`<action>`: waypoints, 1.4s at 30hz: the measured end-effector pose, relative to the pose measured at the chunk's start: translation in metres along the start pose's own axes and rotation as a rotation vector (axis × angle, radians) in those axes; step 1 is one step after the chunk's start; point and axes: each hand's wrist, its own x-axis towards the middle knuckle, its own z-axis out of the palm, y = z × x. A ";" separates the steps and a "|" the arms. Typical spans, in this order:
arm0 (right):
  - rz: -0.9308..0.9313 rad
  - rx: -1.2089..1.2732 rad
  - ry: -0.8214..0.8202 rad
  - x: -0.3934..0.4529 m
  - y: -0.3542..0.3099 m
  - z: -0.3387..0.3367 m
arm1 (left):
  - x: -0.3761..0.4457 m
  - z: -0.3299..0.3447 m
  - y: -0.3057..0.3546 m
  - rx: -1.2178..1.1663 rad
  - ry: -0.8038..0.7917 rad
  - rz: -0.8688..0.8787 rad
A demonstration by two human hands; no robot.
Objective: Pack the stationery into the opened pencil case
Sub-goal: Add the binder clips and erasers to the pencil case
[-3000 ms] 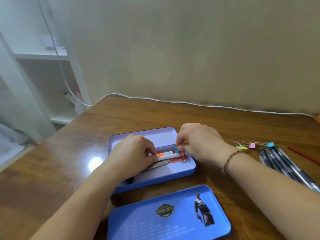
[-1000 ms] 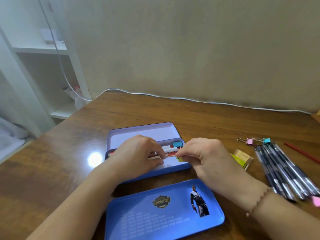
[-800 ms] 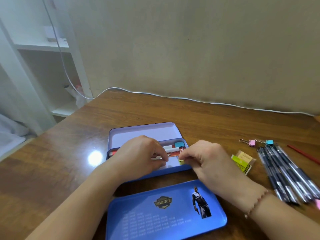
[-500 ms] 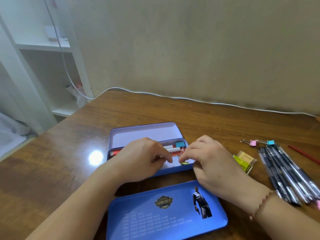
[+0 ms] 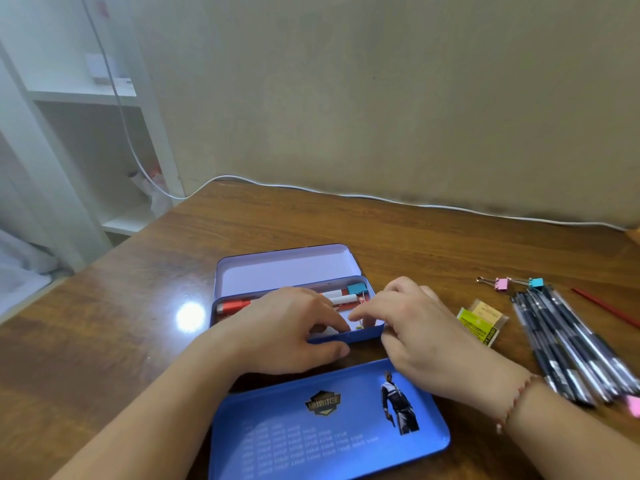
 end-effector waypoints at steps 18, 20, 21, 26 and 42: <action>-0.038 -0.120 0.021 -0.001 0.004 -0.002 | 0.001 0.000 0.001 0.000 0.037 0.071; -0.021 -0.127 0.043 0.000 0.005 -0.003 | 0.002 0.000 0.001 0.004 0.032 0.070; -0.018 -0.135 0.050 0.000 0.005 -0.003 | 0.002 0.001 0.001 0.005 0.029 0.070; -0.048 -0.098 0.019 -0.001 0.007 -0.014 | 0.002 0.005 0.004 0.022 0.035 0.031; 0.629 -0.347 0.153 -0.012 0.152 -0.039 | 0.009 0.016 0.008 0.022 0.173 0.053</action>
